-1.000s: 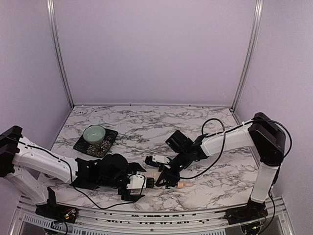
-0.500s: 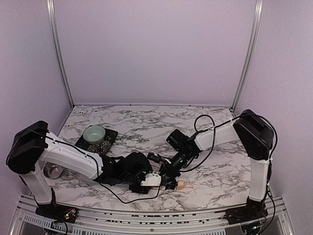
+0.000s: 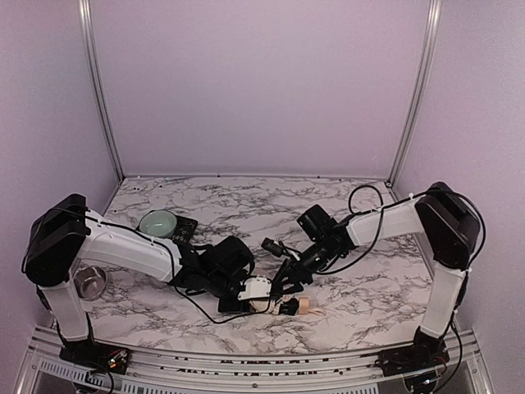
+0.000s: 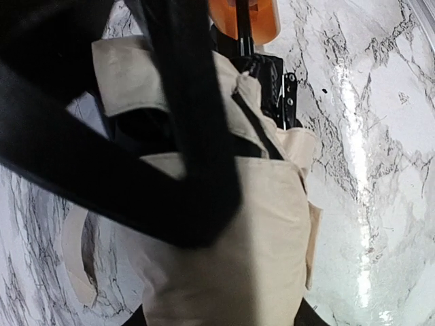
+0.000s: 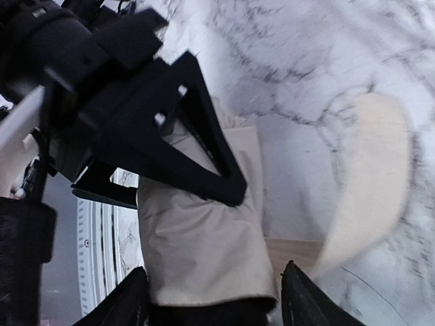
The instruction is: Put away the umbrella
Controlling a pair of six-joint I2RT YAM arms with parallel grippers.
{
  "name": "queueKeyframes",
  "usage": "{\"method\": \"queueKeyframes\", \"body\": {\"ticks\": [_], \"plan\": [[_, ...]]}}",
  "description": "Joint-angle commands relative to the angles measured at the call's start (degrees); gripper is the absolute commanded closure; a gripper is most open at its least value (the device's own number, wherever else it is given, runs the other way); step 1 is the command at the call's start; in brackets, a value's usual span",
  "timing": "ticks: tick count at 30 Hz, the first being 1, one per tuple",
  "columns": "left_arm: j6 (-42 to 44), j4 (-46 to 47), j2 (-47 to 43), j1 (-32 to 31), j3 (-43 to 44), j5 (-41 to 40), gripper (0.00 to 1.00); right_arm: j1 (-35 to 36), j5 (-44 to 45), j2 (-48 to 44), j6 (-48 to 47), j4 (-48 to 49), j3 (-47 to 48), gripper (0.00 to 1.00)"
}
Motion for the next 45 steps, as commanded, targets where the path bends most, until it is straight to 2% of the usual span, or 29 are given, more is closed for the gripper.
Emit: {"method": "queueKeyframes", "body": {"ticks": [1, 4, 8, 10, 12, 15, 19, 24, 31, 37, 40, 45], "plan": [[-1.6, -15.8, 5.9, 0.1, 0.4, 7.9, 0.71, -2.8, 8.8, -11.8, 2.8, 9.0, -4.2, 0.33], [-2.5, -18.4, 8.5, 1.0, 2.4, 9.8, 0.74, -2.8, 13.6, -19.6, 2.5, 13.4, -10.2, 0.32], [-3.4, -21.4, 10.3, 2.8, 4.7, 14.0, 0.75, -0.6, 22.9, -33.1, -0.8, 18.4, -20.5, 0.37], [-3.5, -22.8, 10.8, 3.7, 5.4, 16.8, 0.75, 3.8, 29.5, -40.4, -3.8, 22.6, -26.1, 0.38], [-3.6, -24.8, 11.6, 4.5, 6.7, 18.6, 0.75, 11.0, 35.4, -46.7, -9.4, 27.9, -31.6, 0.39], [-3.8, -28.0, 13.5, 4.9, 8.8, 20.3, 0.75, 20.5, 43.6, -51.5, -17.0, 34.5, -37.5, 0.38], [-3.8, -30.4, 15.4, 5.0, 10.6, 22.1, 0.75, 24.9, 51.1, -47.9, -21.5, 30.8, -36.0, 0.33], [-3.4, -32.3, 16.5, 5.8, 11.6, 24.5, 0.75, 27.6, 57.6, -35.8, -25.1, 27.2, -30.8, 0.23], [-2.7, -34.7, 17.7, 6.7, 13.3, 27.9, 0.75, 28.8, 61.8, -25.3, -30.4, 26.0, -26.5, 0.21], [-1.0, -36.2, 18.3, 7.2, 13.7, 30.0, 0.76, 28.8, 66.3, -20.1, -31.1, 21.8, -24.3, 0.29], [-0.4, -36.8, 18.9, 7.4, 14.4, 30.4, 0.76, 28.8, 65.8, -18.7, -30.9, 21.9, -24.0, 0.33], [1.5, -37.7, 18.7, 7.5, 14.7, 32.6, 0.76, 28.8, 66.4, -15.9, -30.5, 21.1, -22.5, 0.55]]}}
